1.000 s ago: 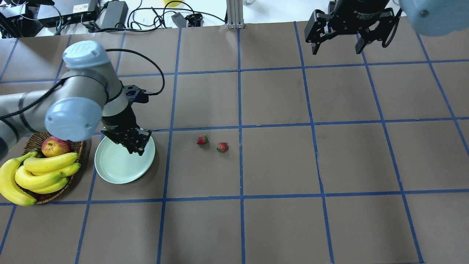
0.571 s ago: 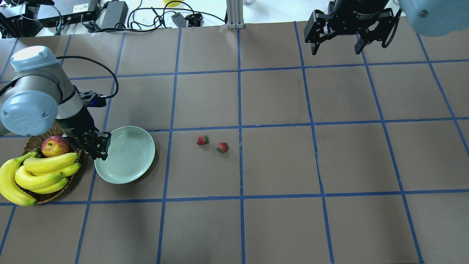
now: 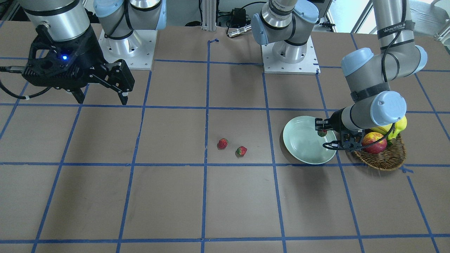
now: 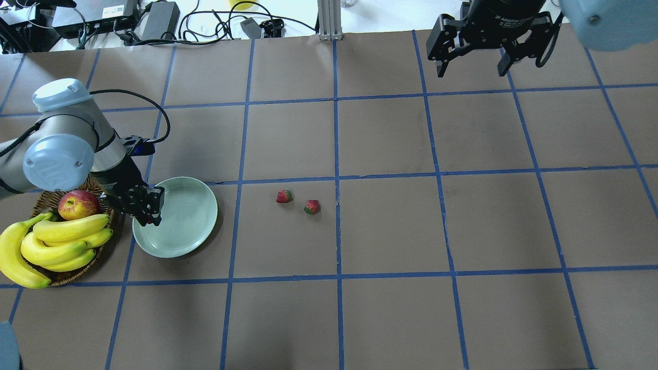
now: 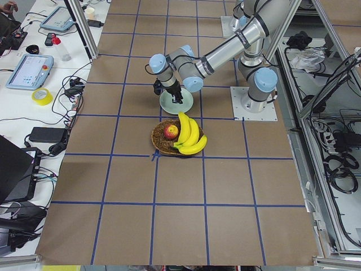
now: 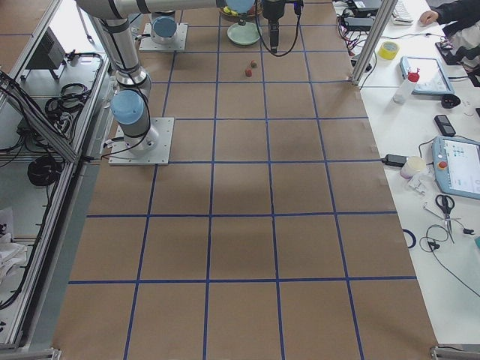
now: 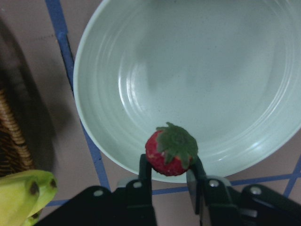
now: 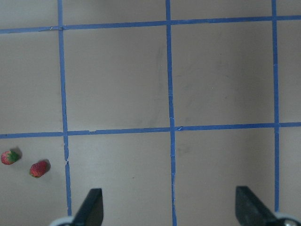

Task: Collect all strawberries into plate
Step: 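Carry the strawberry onto the green plate and open the left gripper, then move the left gripper to the next strawberry and grasp it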

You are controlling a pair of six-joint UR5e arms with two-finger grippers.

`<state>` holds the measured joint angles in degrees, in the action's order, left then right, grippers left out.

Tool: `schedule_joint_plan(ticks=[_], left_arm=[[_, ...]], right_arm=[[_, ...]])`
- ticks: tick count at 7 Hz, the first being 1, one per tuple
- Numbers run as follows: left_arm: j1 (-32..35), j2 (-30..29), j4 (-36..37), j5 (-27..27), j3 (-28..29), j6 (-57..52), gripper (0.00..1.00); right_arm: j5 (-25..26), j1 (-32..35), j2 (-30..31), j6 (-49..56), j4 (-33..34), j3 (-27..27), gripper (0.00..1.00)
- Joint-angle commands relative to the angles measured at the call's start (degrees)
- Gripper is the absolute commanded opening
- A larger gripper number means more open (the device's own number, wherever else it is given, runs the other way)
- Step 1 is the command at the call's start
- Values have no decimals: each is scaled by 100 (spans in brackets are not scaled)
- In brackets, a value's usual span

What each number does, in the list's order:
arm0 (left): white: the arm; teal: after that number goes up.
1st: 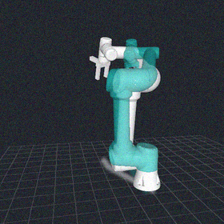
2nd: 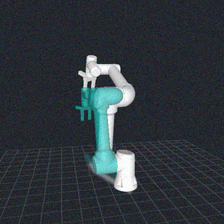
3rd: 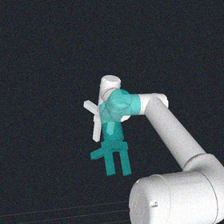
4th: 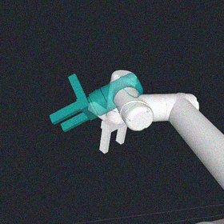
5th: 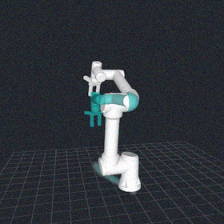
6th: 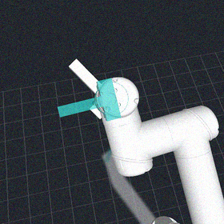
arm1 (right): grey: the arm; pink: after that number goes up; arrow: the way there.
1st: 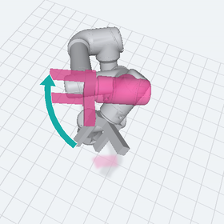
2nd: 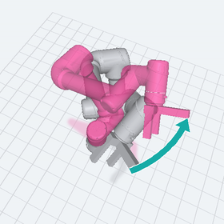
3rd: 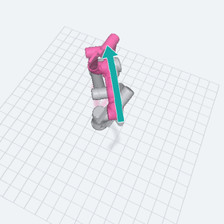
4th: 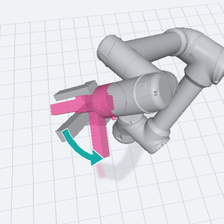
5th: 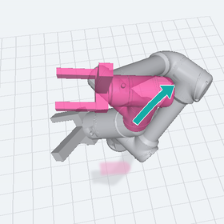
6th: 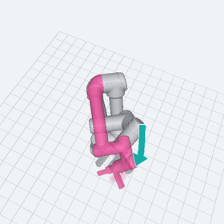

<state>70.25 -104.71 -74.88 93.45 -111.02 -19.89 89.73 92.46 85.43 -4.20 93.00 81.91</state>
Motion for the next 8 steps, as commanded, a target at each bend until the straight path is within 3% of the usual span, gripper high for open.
schedule_joint_plan(ticks=[1, 3, 5, 8], left_arm=[[111, 73, 17, -473, 71, 527, 100], [889, 293, -140, -467, 439, 836, 100], [1647, 320, 217, -1684, 502, 2350, 100], [2212, -74, 939, -2065, 371, 3200, 100]], right_arm=[[0, 0, 0, -2, -1, 0, 100], [0, 0, 0, 7, -1, 0, 100], [0, 0, 0, 7, -1, 0, 100], [0, 0, 0, 16, -1, 0, 100]])
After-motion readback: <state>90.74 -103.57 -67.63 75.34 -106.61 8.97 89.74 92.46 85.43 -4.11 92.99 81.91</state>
